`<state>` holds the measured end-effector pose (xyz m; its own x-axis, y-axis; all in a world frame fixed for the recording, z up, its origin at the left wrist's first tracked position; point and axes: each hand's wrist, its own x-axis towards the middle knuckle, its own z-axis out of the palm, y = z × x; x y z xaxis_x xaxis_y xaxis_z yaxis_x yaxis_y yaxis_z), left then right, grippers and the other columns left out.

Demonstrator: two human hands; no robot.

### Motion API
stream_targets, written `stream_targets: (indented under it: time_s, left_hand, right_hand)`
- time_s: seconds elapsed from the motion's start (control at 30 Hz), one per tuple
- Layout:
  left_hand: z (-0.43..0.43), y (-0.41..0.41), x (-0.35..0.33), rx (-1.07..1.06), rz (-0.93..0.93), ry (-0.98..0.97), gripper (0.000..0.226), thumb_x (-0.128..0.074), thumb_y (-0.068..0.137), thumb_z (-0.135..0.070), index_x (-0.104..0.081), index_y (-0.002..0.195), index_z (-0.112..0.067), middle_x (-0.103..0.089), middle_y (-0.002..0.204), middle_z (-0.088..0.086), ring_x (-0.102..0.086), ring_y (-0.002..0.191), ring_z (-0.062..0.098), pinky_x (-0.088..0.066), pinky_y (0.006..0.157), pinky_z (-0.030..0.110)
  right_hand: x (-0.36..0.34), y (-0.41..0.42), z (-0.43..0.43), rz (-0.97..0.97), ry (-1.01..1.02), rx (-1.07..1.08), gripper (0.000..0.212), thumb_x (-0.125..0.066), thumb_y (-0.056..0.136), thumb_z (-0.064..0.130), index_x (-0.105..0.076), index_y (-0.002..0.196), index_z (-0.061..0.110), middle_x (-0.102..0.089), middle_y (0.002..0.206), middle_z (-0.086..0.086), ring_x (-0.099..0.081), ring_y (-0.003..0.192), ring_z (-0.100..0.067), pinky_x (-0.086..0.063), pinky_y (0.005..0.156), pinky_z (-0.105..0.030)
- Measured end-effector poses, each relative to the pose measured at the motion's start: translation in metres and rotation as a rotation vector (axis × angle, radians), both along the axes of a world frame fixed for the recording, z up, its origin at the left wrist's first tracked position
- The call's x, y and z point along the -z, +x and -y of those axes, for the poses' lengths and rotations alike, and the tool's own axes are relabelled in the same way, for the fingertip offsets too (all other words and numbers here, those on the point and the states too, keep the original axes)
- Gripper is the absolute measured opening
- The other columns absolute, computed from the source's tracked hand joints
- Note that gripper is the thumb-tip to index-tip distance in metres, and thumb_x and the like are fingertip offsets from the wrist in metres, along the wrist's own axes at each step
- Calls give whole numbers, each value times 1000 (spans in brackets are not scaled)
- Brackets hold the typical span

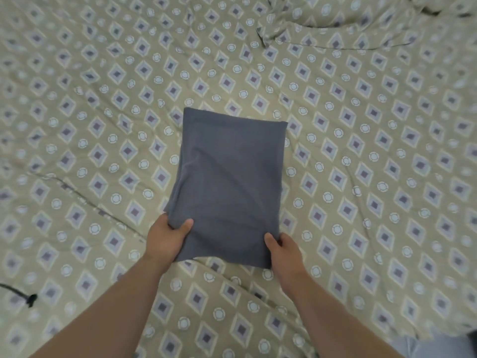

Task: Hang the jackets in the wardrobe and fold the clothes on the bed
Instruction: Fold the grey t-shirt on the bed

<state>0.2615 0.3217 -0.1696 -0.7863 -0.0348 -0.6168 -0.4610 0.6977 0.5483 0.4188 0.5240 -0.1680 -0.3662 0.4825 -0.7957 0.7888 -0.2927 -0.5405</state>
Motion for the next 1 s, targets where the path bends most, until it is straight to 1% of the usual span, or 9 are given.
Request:
stream_targets:
  time_s: [0.13,0.3,0.43,0.5,0.57,0.63,0.77,0.87,1.0]
  left_hand:
    - [4,28,-1,-216,183,169,17,-66,94,-14,-64,103,1,-69,89,18,-66,80,37,-56,70,47]
    - [40,97,-15,-225,488,164,14,-60,96,-5,-62,107,4,-65,68,13,-55,50,24,-41,44,26]
    - [72,179,-26,-171,663,63,15,-61,95,-3,-62,109,1,-70,84,21,-64,73,30,-50,63,33]
    - [79,206,-30,-194,664,29,16,-64,92,-1,-62,108,-2,-70,100,23,-65,99,35,-52,89,43]
    - [81,218,-35,-203,638,-31,28,-68,89,-1,-62,115,3,-68,108,24,-63,106,36,-49,97,45]
    - [80,216,-44,-263,599,-73,31,-65,89,2,-58,119,5,-65,111,26,-63,95,36,-51,88,46]
    - [73,188,-74,-305,327,-26,56,-64,88,2,-56,129,-34,-67,91,6,-68,80,35,-55,68,41]
    - [64,150,-89,-605,327,282,26,-52,93,3,-69,101,-15,-64,65,12,-62,50,23,-52,45,32]
    - [36,94,-83,-735,378,596,29,-38,95,4,-62,107,-8,-75,93,10,-74,82,19,-61,67,34]
  right_hand:
    - [-2,11,-4,13,-41,-25,23,-54,100,27,-57,98,5,-64,100,-14,-63,91,-34,-58,79,-48]
    - [-17,67,-4,157,-95,-114,16,-52,101,25,-63,99,13,-67,101,-6,-65,92,-26,-58,84,-49]
    - [-30,140,17,246,-145,-161,10,-52,101,20,-62,103,19,-68,108,2,-63,94,-13,-50,75,-30]
    - [-35,163,23,288,-190,-184,12,-53,100,19,-61,108,18,-67,110,2,-62,95,-10,-48,71,-27]
    - [-43,172,23,332,-225,-192,14,-55,99,19,-61,108,10,-67,112,-7,-64,97,-19,-54,78,-35]
    - [-59,167,19,340,-226,-167,14,-59,96,20,-60,106,11,-66,107,-14,-66,89,-27,-60,71,-45]
    - [-91,135,6,125,-170,-99,38,-58,93,18,-62,109,52,-73,92,0,-70,69,-18,-55,47,-31]
    - [-92,100,-6,50,-158,36,30,-54,98,14,-78,89,30,-73,93,-1,-70,73,-15,-54,51,-30]
    - [-78,42,-28,-27,-422,211,30,-36,94,4,-62,107,12,-75,103,-10,-73,85,-25,-48,48,-28]
